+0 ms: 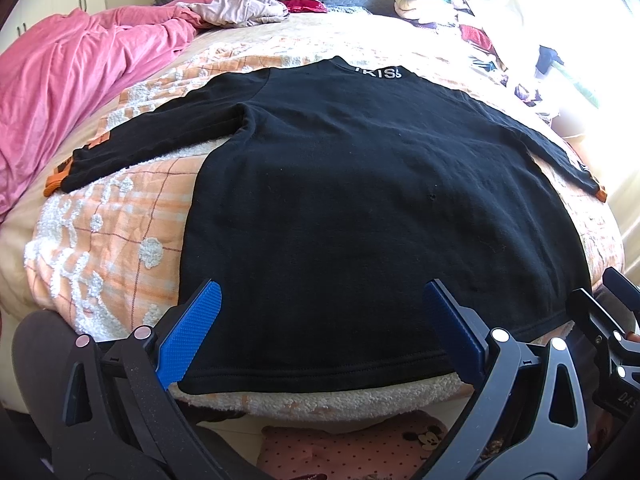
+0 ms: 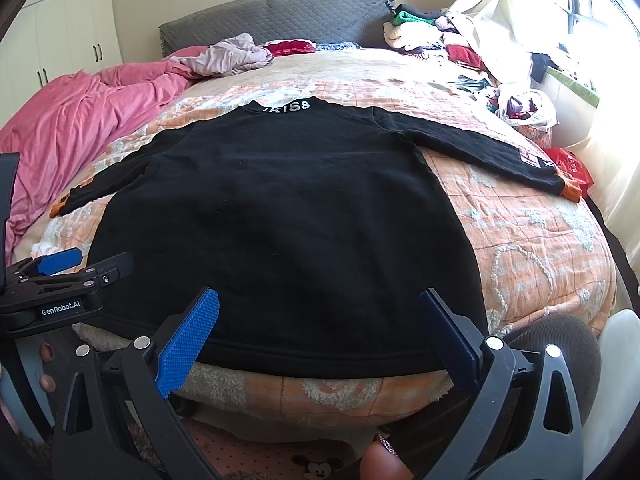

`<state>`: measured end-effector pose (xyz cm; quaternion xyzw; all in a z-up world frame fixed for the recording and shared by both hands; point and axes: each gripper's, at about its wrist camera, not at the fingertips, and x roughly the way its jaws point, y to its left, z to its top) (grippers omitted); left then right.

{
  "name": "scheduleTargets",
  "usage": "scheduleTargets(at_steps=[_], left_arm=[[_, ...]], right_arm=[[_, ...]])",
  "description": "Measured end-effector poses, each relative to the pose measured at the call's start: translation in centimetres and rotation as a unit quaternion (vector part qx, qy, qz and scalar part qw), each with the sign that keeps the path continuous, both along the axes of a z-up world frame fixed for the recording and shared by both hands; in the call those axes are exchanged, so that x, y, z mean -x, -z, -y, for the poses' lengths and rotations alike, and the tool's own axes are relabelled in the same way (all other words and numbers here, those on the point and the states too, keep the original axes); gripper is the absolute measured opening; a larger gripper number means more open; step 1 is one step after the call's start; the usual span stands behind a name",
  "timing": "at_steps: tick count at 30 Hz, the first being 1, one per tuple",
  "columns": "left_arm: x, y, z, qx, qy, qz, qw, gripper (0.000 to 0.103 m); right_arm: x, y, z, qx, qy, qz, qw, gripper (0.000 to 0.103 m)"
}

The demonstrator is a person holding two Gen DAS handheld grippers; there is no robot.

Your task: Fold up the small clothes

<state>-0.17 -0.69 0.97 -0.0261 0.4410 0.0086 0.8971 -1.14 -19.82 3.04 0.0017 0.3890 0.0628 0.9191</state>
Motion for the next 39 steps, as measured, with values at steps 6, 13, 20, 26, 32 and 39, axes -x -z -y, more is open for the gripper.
scheduleTargets(at_steps=[6, 13, 20, 26, 32, 39], left_arm=[[-0.3, -0.2, 0.3, 0.000, 0.001, 0.004, 1.0000, 0.095], [-1.4, -0.5, 1.0, 0.003, 0.007, 0.007, 0.9999, 0.095], [-3.2, -0.6, 1.8, 0.009, 0.018, 0.004, 0.9998, 0.095], [-4.9, -0.6, 2.5, 0.008, 0.025, 0.002, 0.9997, 0.095], [-6.8, -0.8, 3.0, 0.011, 0.032, 0.002, 0.9994, 0.095], [-9.2, -1.3, 3.0, 0.011, 0.027, 0.002, 0.9996, 0.095]], right_arm=[[-0.2, 0.2, 0.2, -0.004, 0.003, 0.000, 1.000, 0.099], [-1.2, 0.0, 0.3, -0.007, 0.006, -0.001, 1.000, 0.099], [-3.1, -0.6, 1.1, -0.004, 0.027, 0.001, 1.000, 0.099], [-5.0, -1.1, 1.8, 0.002, 0.041, 0.005, 0.999, 0.099], [-7.4, -1.6, 2.9, 0.007, 0.054, 0.005, 0.999, 0.099], [-10.3, -2.3, 3.8, 0.002, 0.066, 0.004, 0.998, 0.099]])
